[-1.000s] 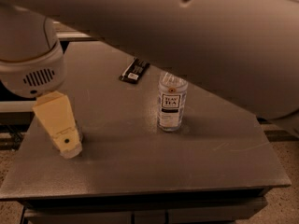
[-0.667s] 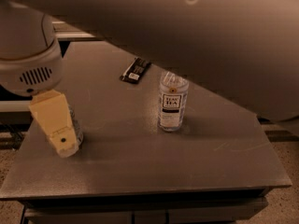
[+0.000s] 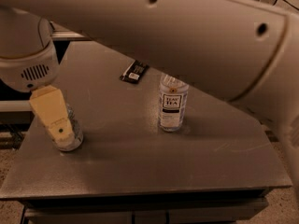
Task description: Pick 7up can
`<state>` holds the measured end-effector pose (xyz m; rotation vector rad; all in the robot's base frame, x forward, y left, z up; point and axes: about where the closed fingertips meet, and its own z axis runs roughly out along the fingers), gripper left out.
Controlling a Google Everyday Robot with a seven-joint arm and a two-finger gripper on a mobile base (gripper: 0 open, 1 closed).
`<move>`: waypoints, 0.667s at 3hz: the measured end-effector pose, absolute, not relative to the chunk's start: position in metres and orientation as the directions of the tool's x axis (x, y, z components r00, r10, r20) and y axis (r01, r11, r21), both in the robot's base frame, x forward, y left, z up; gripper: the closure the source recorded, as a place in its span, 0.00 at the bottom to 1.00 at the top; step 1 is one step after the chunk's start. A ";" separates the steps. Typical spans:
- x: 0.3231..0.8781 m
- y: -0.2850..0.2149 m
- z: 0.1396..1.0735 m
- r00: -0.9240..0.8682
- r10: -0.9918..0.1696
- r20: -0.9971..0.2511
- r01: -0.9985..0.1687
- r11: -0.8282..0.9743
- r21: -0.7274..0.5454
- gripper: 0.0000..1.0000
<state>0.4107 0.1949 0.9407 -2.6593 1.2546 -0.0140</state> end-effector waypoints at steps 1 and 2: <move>0.441 0.218 0.906 0.675 -0.730 -0.104 -0.737 -0.661 -0.142 0.00; 0.441 0.219 0.906 0.676 -0.730 -0.105 -0.736 -0.661 -0.144 0.00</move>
Offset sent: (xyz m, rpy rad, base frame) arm 0.0260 0.0177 -0.0292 -0.0167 0.0455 0.0488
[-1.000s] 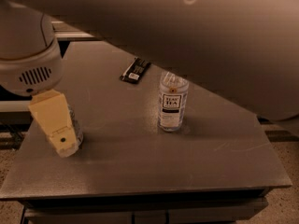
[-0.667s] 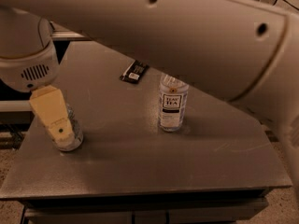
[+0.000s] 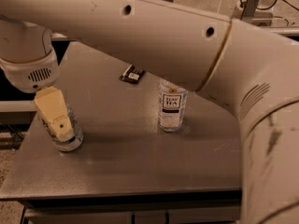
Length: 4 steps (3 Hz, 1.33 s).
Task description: Pick 7up can
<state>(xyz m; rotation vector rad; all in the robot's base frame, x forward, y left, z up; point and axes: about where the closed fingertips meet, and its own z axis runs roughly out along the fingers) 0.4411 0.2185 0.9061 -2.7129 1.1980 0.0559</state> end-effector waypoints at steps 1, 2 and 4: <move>0.442 0.221 0.907 0.676 -0.729 -0.109 -0.736 -0.659 -0.157 0.18; 0.442 0.224 0.908 0.677 -0.727 -0.113 -0.735 -0.657 -0.168 0.42; 0.441 0.229 0.925 0.693 -0.714 -0.095 -0.717 -0.672 -0.184 0.88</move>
Offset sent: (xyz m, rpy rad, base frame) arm 0.0005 0.0026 0.0009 0.0109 -0.0057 -0.0001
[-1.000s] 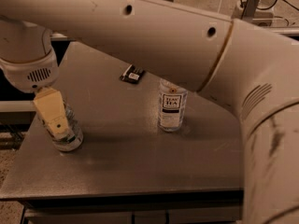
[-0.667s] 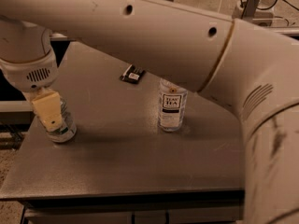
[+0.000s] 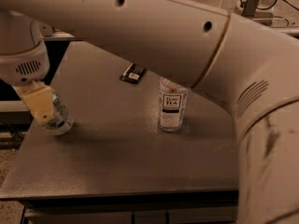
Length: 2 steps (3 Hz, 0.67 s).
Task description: Pick 7up can
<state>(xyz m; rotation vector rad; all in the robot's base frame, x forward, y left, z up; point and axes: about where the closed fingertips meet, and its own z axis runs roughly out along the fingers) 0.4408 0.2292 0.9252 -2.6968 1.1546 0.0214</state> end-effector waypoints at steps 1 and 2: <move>0.447 0.247 0.960 0.714 -0.696 -0.082 -0.693 -0.684 -0.227 1.00; 0.447 0.248 0.960 0.714 -0.695 -0.084 -0.693 -0.683 -0.231 1.00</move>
Offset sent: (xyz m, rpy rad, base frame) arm 0.0051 0.0077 0.0257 -0.0087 -0.0265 0.0169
